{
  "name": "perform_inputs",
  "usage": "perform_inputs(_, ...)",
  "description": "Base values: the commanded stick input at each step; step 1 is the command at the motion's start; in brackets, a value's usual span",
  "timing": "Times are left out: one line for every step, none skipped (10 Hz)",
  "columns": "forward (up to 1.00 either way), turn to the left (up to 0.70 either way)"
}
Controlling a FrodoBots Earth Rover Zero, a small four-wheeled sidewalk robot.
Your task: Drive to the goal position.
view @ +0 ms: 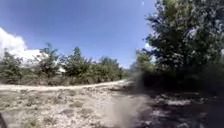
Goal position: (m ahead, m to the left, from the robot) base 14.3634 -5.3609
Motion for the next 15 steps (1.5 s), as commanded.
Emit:
perform_inputs(0.44, 0.02)
perform_inputs(0.44, 0.02)
perform_inputs(0.44, 0.02)
perform_inputs(0.44, 0.02)
perform_inputs(0.44, 0.02)
perform_inputs(0.44, 0.02)
perform_inputs(0.44, 0.02)
perform_inputs(0.44, 0.02)
perform_inputs(0.44, 0.02)
perform_inputs(0.44, 0.02)
perform_inputs(0.44, 0.02)
perform_inputs(0.44, 0.02)
perform_inputs(0.44, 0.02)
perform_inputs(0.44, 0.02)
perform_inputs(0.44, 0.02)
